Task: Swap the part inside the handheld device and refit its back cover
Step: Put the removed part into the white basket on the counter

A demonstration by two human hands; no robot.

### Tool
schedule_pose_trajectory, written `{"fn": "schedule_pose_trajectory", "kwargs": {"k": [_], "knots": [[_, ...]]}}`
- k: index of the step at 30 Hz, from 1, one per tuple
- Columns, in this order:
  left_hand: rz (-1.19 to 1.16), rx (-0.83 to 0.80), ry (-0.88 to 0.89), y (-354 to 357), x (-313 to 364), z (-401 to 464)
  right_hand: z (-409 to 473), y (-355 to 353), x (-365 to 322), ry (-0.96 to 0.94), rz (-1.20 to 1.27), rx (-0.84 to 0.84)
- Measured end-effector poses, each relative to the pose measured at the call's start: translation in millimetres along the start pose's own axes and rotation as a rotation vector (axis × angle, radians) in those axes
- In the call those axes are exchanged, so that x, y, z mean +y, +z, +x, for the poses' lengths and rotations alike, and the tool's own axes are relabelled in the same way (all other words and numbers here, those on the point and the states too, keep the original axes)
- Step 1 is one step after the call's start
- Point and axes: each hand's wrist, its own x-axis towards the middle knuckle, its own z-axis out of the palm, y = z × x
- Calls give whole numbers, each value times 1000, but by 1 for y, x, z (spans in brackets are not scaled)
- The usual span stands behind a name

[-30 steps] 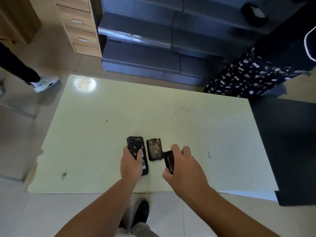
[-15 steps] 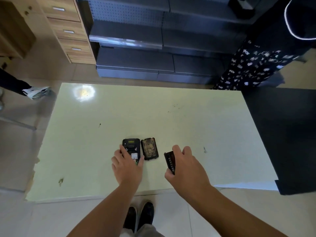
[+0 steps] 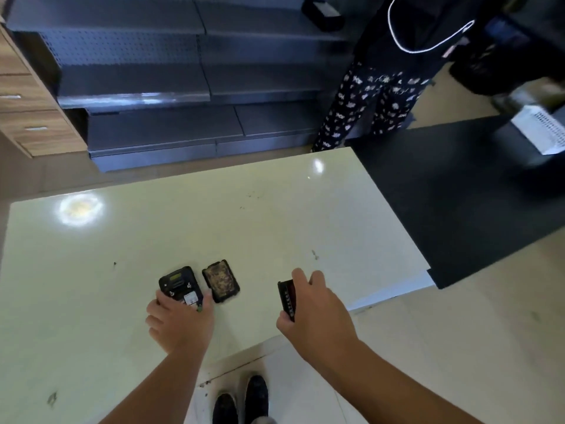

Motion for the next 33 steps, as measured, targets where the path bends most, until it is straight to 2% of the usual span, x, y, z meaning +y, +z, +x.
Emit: {"fn": "schedule_pose_trajectory", "kwargs": {"k": [2, 5, 8, 11, 13, 16, 21, 26, 33], "knots": [[-24, 51, 61, -4, 2, -8, -5, -4, 8, 31, 15, 9], [-61, 155, 386, -5, 10, -30, -5, -20, 26, 65, 22, 36], [-92, -21, 730, -6, 40, -64, -1, -42, 52, 119, 37, 71], [-134, -183, 933, -2, 87, -101, 2, -69, 84, 161, 72, 125], [-187, -271, 983, 5, 118, -127, 4, -86, 110, 185, 85, 165], [-276, -374, 966, 24, 164, -163, 10, -109, 158, 219, 92, 228], [-253, -458, 994, 75, 255, -229, 26, -146, 266, 233, 91, 286], [-29, -417, 1124, 134, 352, -300, 40, -194, 383, 218, 123, 311], [94, -267, 1295, 193, 490, -365, 72, -254, 516, 211, 114, 315]]}}
